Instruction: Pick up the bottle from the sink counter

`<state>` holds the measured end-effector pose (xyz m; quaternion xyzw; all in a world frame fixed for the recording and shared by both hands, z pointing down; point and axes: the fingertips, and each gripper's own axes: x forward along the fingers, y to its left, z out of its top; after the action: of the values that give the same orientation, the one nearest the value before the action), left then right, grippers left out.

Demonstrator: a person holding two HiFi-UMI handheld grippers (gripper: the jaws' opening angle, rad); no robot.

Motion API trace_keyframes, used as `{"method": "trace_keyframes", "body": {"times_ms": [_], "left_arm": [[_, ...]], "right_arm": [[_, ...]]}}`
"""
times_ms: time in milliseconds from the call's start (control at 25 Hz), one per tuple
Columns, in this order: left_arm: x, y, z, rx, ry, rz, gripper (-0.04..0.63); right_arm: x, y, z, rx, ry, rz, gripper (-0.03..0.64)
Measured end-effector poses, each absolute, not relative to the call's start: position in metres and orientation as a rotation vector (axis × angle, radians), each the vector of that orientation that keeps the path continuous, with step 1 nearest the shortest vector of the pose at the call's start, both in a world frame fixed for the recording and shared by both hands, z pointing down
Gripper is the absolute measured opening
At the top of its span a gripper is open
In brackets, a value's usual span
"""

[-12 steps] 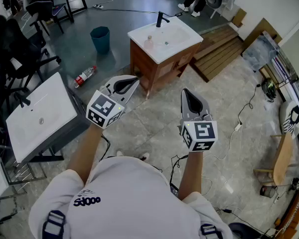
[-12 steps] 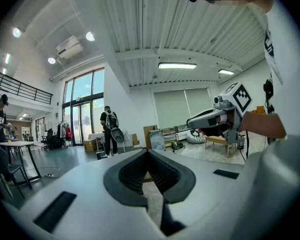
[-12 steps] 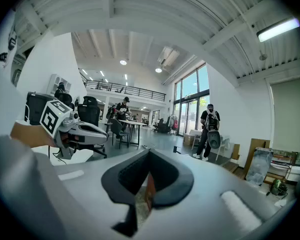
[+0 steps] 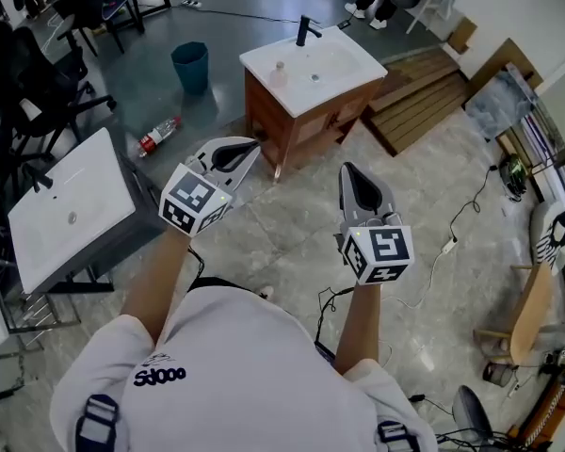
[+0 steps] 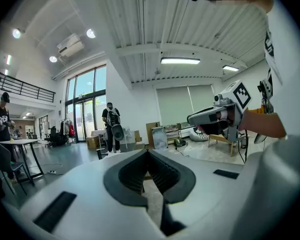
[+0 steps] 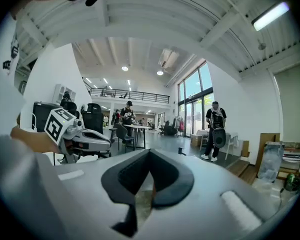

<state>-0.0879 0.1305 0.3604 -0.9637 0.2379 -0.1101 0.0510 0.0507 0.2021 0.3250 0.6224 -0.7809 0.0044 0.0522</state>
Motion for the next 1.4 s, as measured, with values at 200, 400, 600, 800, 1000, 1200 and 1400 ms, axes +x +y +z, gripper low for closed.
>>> {"method": "trace_keyframes", "body": {"times_ms": [200, 400, 600, 800, 1000, 1200, 1400], "left_arm": [[-0.076, 0.123, 0.369, -2.938, 0.739, -0.367, 0.006], [-0.064, 0.104, 0.373, -2.944, 0.752, -0.364, 0.006], [-0.043, 0.077, 0.383, -2.962, 0.728, -0.360, 0.006], [-0.030, 0.025, 0.386, -2.964, 0.728, -0.328, 0.006], [-0.013, -0.040, 0.377, -2.941, 0.717, -0.318, 0.006], [-0.006, -0.103, 0.374, -2.937, 0.708, -0.329, 0.006], [-0.004, -0.156, 0.382, -2.950, 0.715, -0.351, 0.006]], "right_arm": [[0.066, 0.190, 0.330, 1.872, -2.386, 0.022, 0.009], [0.083, 0.174, 0.340, 1.883, -2.360, 0.052, 0.009], [0.098, 0.146, 0.349, 1.887, -2.302, 0.050, 0.009], [0.109, 0.097, 0.348, 1.899, -2.293, 0.027, 0.011], [0.124, 0.036, 0.341, 1.932, -2.288, 0.029, 0.009], [0.133, -0.023, 0.338, 1.942, -2.267, 0.042, 0.009], [0.139, -0.071, 0.341, 1.948, -2.255, 0.065, 0.011]]}}
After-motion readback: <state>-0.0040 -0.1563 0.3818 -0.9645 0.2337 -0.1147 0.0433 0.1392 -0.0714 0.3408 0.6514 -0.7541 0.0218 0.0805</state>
